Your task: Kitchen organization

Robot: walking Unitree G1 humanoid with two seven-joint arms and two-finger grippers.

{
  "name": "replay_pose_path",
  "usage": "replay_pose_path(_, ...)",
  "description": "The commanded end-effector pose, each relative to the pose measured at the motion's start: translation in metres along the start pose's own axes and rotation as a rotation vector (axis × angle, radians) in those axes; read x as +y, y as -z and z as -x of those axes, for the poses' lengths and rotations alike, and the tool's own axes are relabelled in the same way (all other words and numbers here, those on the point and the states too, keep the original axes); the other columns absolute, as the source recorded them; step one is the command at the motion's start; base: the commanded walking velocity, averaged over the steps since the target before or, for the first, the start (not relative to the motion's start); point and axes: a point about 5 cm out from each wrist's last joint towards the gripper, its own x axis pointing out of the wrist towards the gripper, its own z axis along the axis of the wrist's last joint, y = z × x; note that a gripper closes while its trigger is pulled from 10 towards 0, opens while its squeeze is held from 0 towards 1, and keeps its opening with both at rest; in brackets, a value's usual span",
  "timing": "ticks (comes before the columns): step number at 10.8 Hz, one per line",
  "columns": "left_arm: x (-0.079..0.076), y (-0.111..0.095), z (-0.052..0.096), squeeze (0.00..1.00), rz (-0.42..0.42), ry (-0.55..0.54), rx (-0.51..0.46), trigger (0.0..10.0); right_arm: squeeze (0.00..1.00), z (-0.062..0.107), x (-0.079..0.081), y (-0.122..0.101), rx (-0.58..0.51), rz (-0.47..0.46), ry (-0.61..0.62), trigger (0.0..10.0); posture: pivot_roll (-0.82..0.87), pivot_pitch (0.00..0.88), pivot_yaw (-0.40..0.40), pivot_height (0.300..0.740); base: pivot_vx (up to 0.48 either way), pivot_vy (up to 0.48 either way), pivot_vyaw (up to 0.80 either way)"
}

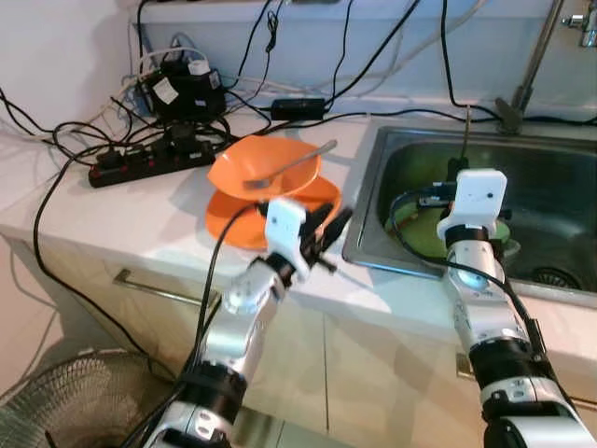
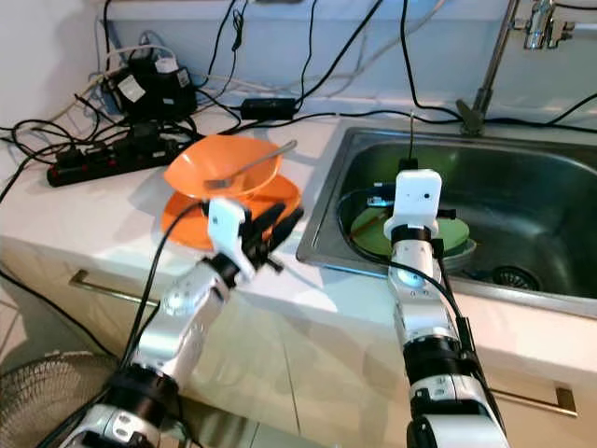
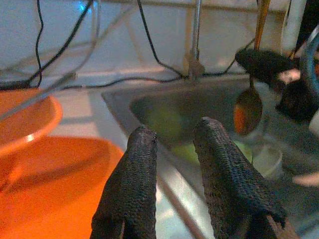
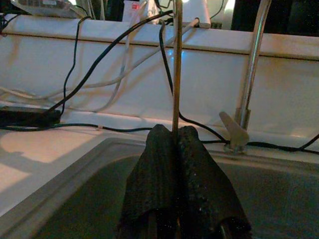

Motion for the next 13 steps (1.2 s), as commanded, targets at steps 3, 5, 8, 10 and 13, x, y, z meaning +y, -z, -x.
replay_pose_path(3, -0.003, 0.014, 0.004, 0.00, -0.050, 0.051, 0.064, 10.0, 0.00, 0.006, 0.003, 0.016, 0.062, -0.010, -0.005, 10.0, 0.05, 0.000, 0.113, 0.740, 0.000, 0.000, 0.00)
replay_pose_path(5, -0.004, 0.016, 0.005, 0.00, -0.055, 0.055, 0.065, 10.0, 0.24, 0.011, 0.007, 0.025, 0.095, -0.016, -0.027, 10.0, 0.05, 0.000, 0.113, 0.740, 0.000, 0.000, 0.00)
replay_pose_path(8, -0.004, 0.017, 0.004, 0.00, -0.063, 0.063, 0.063, 10.0, 0.95, 0.013, 0.011, 0.028, 0.103, -0.018, -0.038, 10.0, 0.05, 0.000, 0.113, 0.740, 0.000, 0.000, 0.00)
replay_pose_path(10, -0.005, 0.017, 0.005, 0.00, -0.066, 0.067, 0.062, 10.0, 0.00, 0.013, 0.012, 0.029, 0.103, -0.016, -0.042, 10.0, 0.05, 0.000, 0.114, 0.740, 0.000, 0.000, 0.00)
replay_pose_path(13, -0.005, 0.016, 0.004, 0.00, -0.074, 0.063, 0.054, 10.0, 0.00, 0.010, 0.012, 0.019, 0.053, -0.023, -0.039, 10.0, 0.05, 0.000, 0.113, 0.740, 0.000, 0.000, 0.00)
